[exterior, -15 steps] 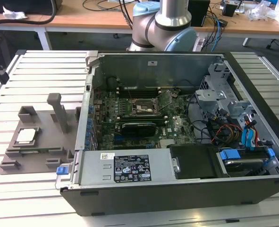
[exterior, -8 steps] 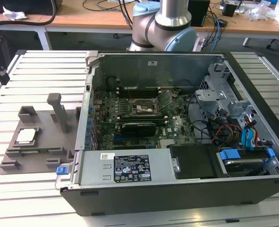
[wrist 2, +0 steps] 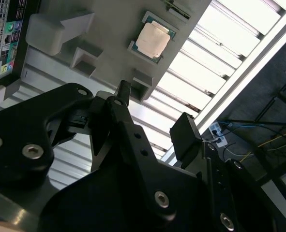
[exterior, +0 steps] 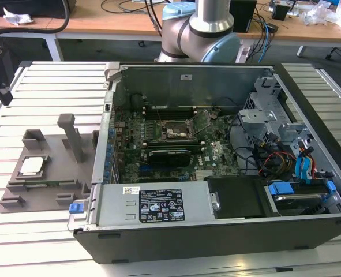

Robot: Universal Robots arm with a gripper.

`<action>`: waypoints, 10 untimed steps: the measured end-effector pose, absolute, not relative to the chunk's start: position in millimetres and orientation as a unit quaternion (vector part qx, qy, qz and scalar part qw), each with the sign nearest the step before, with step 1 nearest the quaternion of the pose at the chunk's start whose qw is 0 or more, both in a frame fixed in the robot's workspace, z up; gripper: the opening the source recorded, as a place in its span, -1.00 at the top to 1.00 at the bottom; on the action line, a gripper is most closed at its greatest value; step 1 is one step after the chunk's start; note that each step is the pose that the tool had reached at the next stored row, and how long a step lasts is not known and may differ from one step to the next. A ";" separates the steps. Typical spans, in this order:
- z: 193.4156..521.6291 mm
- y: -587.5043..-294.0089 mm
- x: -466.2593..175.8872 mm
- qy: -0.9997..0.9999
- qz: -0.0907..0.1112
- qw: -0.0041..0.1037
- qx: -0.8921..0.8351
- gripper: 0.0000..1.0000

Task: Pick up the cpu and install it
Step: 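Pick up the cpu and move it towards the insertion slot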

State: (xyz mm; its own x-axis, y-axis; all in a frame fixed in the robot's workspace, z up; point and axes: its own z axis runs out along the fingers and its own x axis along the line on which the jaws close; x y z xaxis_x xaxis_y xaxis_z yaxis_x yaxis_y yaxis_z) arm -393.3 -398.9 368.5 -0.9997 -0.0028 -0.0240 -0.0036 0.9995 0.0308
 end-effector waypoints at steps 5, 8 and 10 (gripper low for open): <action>366.5 -398.9 -393.3 1.000 0.015 0.012 -0.002 -0.20; 365.1 -398.9 -393.3 1.000 0.015 0.012 -0.002 -0.20; 364.0 -398.8 -393.3 1.000 0.015 0.012 -0.002 -0.20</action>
